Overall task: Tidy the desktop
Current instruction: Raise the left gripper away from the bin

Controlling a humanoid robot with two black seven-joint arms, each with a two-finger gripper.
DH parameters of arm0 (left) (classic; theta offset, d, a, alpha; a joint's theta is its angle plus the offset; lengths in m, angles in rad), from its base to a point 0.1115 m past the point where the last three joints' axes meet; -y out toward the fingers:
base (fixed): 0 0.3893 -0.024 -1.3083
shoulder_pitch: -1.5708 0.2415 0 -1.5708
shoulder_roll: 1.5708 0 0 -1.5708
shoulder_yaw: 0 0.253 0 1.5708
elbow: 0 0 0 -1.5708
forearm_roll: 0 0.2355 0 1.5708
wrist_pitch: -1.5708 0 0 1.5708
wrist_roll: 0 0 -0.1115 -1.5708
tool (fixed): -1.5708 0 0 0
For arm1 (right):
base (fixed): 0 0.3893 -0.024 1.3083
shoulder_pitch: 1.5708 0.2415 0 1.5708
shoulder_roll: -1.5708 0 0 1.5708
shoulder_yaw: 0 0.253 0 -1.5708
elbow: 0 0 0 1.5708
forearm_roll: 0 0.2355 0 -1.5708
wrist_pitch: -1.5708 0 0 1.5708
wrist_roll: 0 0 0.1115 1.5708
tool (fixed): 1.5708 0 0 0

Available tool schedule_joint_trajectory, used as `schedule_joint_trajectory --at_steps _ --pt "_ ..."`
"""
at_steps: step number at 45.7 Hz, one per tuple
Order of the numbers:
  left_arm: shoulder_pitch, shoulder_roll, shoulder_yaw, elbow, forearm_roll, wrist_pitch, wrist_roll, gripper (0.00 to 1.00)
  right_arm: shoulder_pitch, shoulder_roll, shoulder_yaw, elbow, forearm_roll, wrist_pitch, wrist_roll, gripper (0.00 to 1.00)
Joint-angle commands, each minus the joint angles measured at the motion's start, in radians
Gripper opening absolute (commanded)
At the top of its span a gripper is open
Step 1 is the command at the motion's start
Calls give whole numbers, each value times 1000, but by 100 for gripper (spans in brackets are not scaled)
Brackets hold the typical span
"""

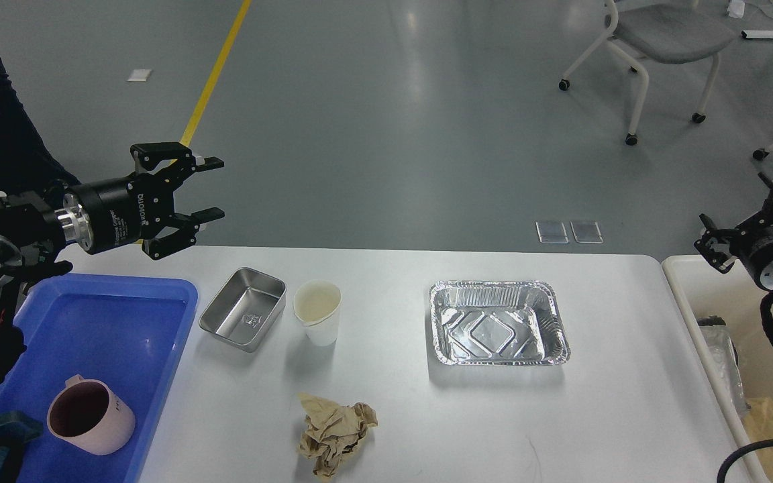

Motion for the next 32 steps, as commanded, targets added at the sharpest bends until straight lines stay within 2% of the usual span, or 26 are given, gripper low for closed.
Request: schedule_joint_trajectory --at_steps 1,6,13,16,18,21,25,29,32 --pt "16 -91 -164 2 43 75 -15 79 -6 0 -15 0 -1 0 0 100" --pt "19 -140 -287 23 55 174 -23 79 -5 2 -37 0 -1 -5 0 100" --pt "49 -154 -284 65 125 286 -30 79 -25 -8 -41 -2 -1 -5 0 100" --pt "57 -151 -286 79 142 346 -53 79 -42 -11 -43 0 -1 -3 -1 100" --pt "57 -150 -287 97 139 397 -89 79 -48 -17 -43 0 -1 -3 -1 100" --pt "59 -150 -289 141 136 466 -167 79 -49 -28 -46 0 -1 -5 -2 100" --pt "59 -151 -295 206 100 535 -320 79 -49 -43 -47 1 0 -5 -2 100" --pt "66 -151 -286 272 -6 547 -469 82 -48 -61 -47 1 0 -5 -2 100" --pt "68 -156 -284 283 -89 555 -533 85 -49 -63 -47 3 -1 -5 -2 100"
